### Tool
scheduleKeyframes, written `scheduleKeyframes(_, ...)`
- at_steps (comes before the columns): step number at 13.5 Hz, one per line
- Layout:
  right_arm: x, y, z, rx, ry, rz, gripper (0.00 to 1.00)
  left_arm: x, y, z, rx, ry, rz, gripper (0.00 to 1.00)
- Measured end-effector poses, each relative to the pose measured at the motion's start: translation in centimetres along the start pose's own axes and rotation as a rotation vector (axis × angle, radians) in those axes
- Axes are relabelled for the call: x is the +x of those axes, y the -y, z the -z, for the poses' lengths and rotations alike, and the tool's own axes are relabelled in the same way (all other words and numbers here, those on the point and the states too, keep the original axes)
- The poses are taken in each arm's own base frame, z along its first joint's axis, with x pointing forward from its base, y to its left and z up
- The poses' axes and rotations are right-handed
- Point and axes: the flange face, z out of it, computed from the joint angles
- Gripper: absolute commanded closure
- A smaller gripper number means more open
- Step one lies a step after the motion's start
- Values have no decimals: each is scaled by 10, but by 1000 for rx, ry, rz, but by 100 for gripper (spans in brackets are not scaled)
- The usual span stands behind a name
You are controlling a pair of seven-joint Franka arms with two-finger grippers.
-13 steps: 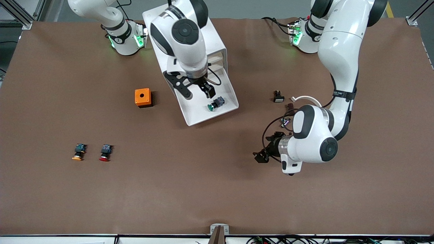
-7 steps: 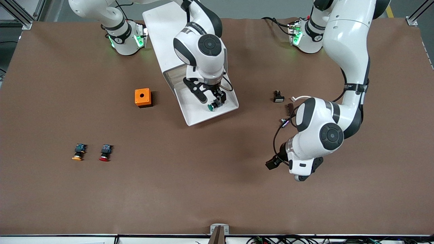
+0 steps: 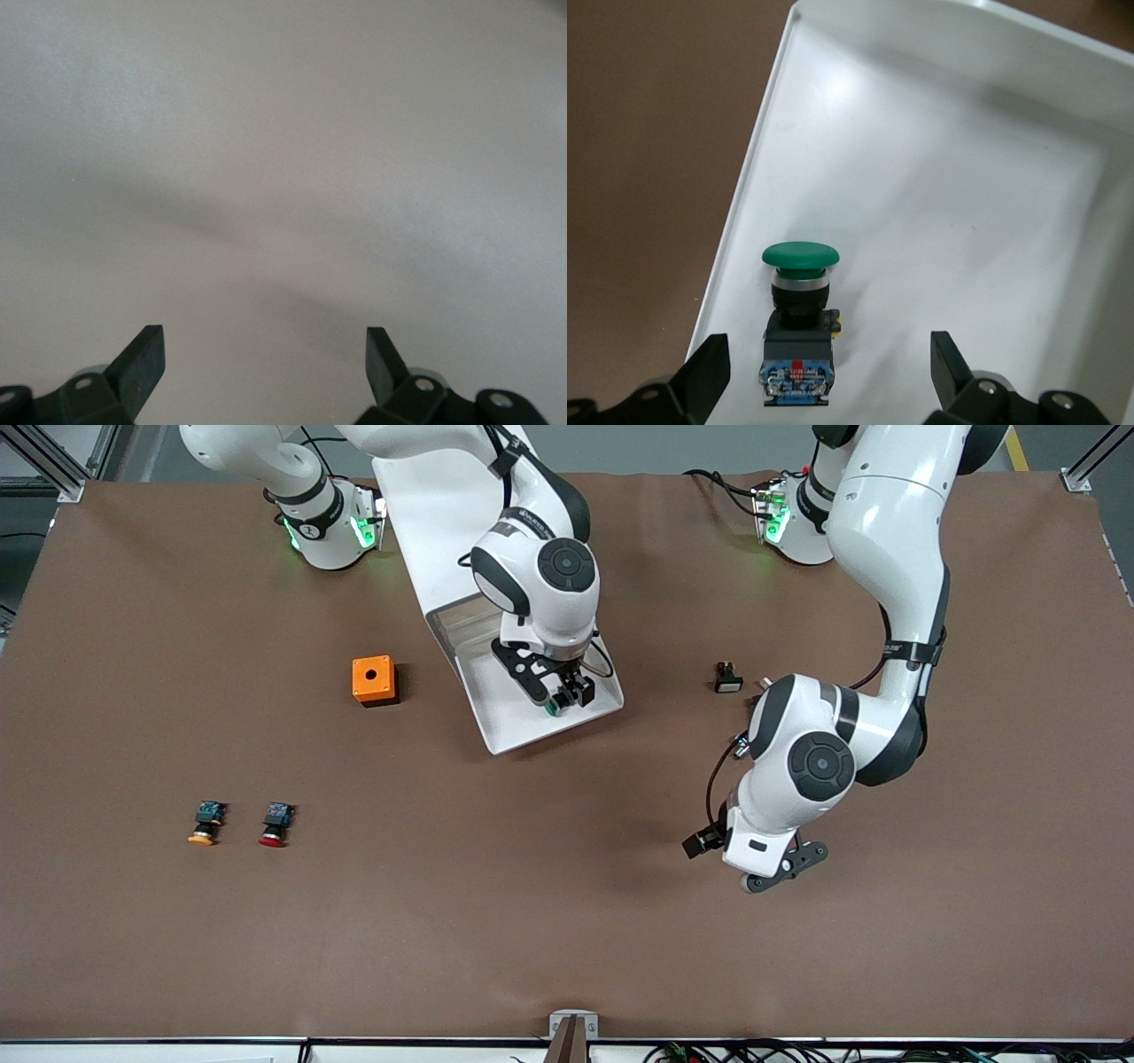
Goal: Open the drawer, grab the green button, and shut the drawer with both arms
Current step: 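Grasp the green push button in the drawer with the right gripper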
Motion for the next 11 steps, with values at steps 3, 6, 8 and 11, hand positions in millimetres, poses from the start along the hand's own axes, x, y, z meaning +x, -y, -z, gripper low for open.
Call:
scheduleKeyframes(3,-6,6,-9,-2,-2,-10,0,1,-3,-5,-17,-21,-3,0)
scheduleKeyframes(6,-7,11,-17,-7,-3,-14,0,1,-2,-14,-12,-17,-2,0)
scheduleKeyframes(8,-8,14,-20,-7,-4,-15,17,0,-2,-21,-7,-14,-3,0)
scheduleKeyframes(11,-8,14,-20,-6,-4,-15,19,-3,-4,-22,-7,-14,-8,0)
